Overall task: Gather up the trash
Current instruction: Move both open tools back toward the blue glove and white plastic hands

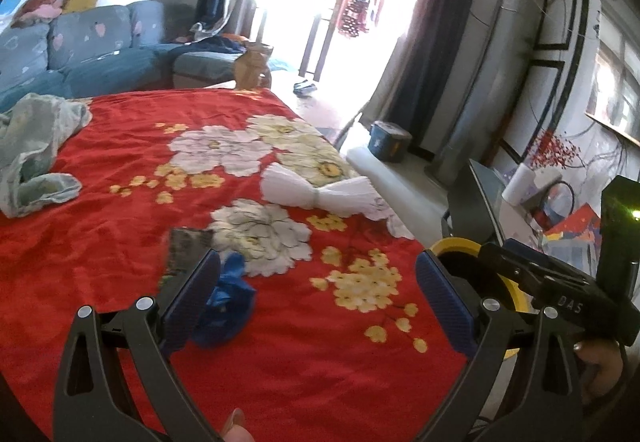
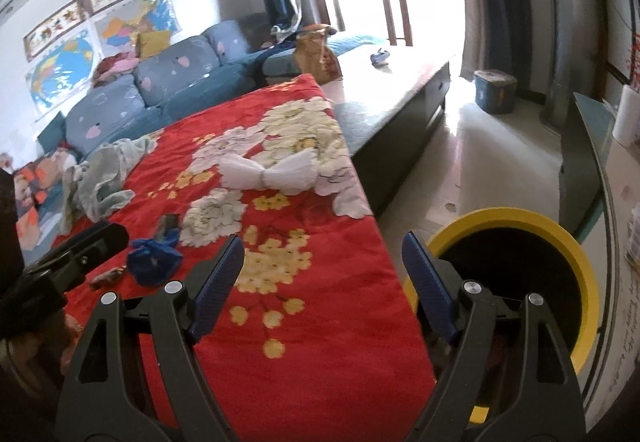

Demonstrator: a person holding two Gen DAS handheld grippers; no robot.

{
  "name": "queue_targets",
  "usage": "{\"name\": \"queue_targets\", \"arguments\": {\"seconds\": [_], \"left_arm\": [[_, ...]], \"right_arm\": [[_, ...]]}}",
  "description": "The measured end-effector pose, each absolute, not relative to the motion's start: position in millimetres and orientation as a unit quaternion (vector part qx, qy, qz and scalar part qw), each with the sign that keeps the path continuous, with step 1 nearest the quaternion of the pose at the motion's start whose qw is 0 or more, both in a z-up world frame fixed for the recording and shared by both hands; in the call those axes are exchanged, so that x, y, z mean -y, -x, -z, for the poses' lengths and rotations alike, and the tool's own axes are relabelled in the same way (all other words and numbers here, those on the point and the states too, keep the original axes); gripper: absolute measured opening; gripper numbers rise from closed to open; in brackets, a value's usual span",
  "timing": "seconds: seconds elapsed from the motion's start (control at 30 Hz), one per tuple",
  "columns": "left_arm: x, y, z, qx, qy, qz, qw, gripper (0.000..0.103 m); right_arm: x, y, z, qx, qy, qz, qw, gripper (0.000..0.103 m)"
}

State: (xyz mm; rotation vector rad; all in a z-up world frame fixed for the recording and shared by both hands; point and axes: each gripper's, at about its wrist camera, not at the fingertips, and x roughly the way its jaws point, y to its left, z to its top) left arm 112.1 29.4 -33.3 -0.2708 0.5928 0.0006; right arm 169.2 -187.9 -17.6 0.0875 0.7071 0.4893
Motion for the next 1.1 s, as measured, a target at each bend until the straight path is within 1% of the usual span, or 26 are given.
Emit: {"name": "queue_targets", "arguments": {"seconds": [0.33, 0.57, 0.63, 0.67, 0.8, 0.9, 1.1], "left_arm": [[-58.3, -105.1, 36.1, -0.291, 0.151, -0.024, 0.944, 0.095], [-74.0, -102.3, 48.8, -0.308, 0.158, -0.027, 0.938, 0.094], [-76.0, -102.8, 53.0, -0.315, 0.157, -0.026, 0.936, 0.089], [-77.6, -103.4, 56.0, -0.32, 0.156, -0.025, 0.934, 0.085], [-82.3, -105.1, 64.3, -0.331, 0.16, -0.022, 0.93, 0.076], [-85.1, -107.6, 70.8, -0.339, 0.164, -0.019, 0.926, 0.068], [-88.5, -111.1, 81.8, -0.354, 0.17, -0.012, 0.92, 0.058]], "right_arm": [[156.4, -173.8, 11.9, -0.342, -0.037, -0.267, 0.9, 0.073], [134.7, -197.2, 10.9, -0.338, -0.036, -0.271, 0.9, 0.073], [128.3, -210.0, 13.1, -0.342, -0.039, -0.264, 0.901, 0.073], [126.1, -215.4, 14.2, -0.344, -0.041, -0.261, 0.901, 0.073], [117.5, -241.1, 23.1, -0.357, -0.047, -0.248, 0.9, 0.073], [111.0, -260.5, 32.5, -0.369, -0.047, -0.237, 0.897, 0.068], [99.6, -292.1, 54.5, -0.398, -0.049, -0.219, 0.89, 0.06]]}}
